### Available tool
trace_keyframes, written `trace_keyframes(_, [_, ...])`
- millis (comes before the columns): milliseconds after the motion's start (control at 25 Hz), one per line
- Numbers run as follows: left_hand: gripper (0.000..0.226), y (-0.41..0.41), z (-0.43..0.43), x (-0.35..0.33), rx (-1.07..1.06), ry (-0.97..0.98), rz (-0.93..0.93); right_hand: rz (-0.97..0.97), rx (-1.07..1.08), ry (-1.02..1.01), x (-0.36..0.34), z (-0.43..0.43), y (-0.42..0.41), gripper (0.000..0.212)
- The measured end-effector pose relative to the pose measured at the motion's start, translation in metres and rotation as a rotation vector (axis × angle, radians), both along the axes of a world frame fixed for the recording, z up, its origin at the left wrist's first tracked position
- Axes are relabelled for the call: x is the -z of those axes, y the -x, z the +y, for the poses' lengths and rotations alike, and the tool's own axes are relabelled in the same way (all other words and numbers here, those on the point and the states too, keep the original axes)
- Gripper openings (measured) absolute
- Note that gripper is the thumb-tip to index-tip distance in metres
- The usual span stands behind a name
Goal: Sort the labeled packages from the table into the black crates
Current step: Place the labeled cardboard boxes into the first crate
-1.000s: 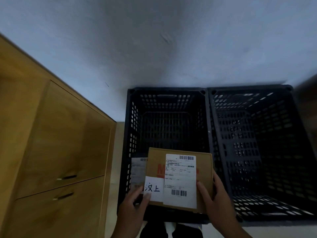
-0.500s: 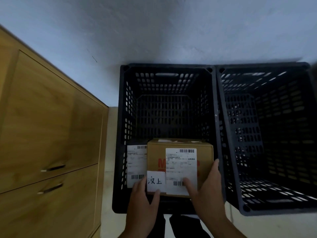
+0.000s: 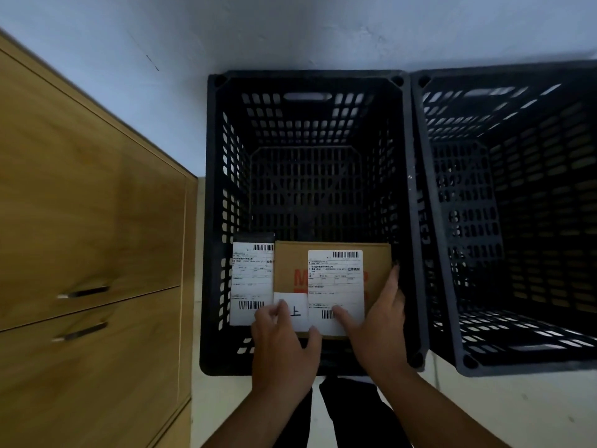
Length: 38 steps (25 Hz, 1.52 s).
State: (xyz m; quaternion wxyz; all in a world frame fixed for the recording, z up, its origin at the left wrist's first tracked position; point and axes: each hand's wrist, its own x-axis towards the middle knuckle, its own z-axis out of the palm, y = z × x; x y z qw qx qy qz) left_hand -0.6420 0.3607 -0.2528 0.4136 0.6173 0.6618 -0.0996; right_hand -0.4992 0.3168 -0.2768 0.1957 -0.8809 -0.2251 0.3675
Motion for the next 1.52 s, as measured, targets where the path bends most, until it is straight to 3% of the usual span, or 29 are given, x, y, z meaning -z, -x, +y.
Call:
trace_keyframes(160, [0.050,0.012,0.011,0.004,0.185,-0.096,-0.032,0.020,-0.032,0.054,0.014,0.000,-0.005,0.127])
trace_keyframes(280, [0.038,0.015,0.031,0.004,0.257,-0.228,-0.087,-0.063,-0.258,0.180,0.023,0.003,-0.009,0.112])
trace_keyframes(440, [0.039,0.000,0.037,0.011,0.392,-0.216,-0.081,-0.198,-0.611,0.153,0.036,0.015,-0.012,0.092])
trace_keyframes(600, [0.041,-0.009,0.025,0.027,0.365,-0.084,-0.087,-0.380,-0.900,0.194,0.062,0.057,-0.019,0.120])
trace_keyframes(720, [0.035,-0.012,0.022,0.043,0.287,0.137,-0.130,-0.355,-1.034,0.354,0.084,0.090,-0.032,0.142])
trace_keyframes(840, [0.036,-0.013,0.022,0.055,0.273,0.209,-0.122,-0.307,-1.020,0.409,0.094,0.090,-0.038,0.149])
trace_keyframes(1040, [0.041,-0.017,0.024,0.053,0.403,0.157,-0.023,-0.510,-1.047,0.353,0.097,0.066,-0.032,0.148])
trace_keyframes(1240, [0.043,-0.024,0.037,0.045,0.398,0.149,-0.071,-0.427,-1.030,0.351,0.092,0.071,-0.032,0.147])
trace_keyframes(1360, [0.041,-0.016,0.041,0.016,0.392,0.115,-0.113,-0.314,-0.934,0.225,0.053,0.058,-0.027,0.135])
trace_keyframes(1520, [0.049,0.002,0.047,-0.060,0.443,0.207,-0.113,-0.252,-0.858,-0.065,-0.057,0.017,-0.034,0.095])
